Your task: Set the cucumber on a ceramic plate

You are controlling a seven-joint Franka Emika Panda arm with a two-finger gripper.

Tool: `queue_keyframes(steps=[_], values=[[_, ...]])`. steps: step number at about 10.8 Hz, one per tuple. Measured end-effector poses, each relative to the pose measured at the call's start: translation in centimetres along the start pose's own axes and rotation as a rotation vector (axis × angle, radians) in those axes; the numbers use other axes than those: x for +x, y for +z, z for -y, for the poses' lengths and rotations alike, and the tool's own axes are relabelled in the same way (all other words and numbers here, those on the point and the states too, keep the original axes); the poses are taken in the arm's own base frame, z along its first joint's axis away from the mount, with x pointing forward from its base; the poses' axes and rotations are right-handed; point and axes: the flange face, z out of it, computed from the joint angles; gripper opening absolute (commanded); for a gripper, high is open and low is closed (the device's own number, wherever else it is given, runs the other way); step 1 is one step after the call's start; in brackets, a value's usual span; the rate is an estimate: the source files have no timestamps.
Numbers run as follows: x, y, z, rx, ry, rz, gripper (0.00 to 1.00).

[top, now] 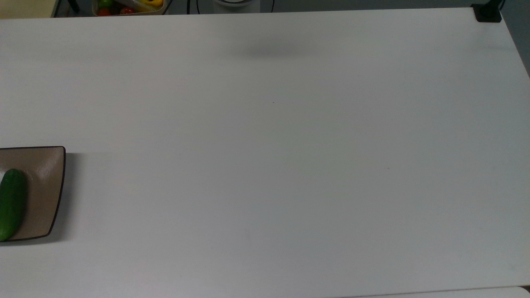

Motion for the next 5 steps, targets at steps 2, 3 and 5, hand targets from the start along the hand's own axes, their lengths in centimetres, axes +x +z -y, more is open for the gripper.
queue_keyframes(steps=[2,3,5], values=[[0.5,1.4,0.1,-0.051,-0.011,0.020,1.00],[1.0,1.6,0.0,-0.059,-0.012,-0.001,1.00],[2.2,1.8,-0.2,-0.064,-0.013,-0.053,1.00]])
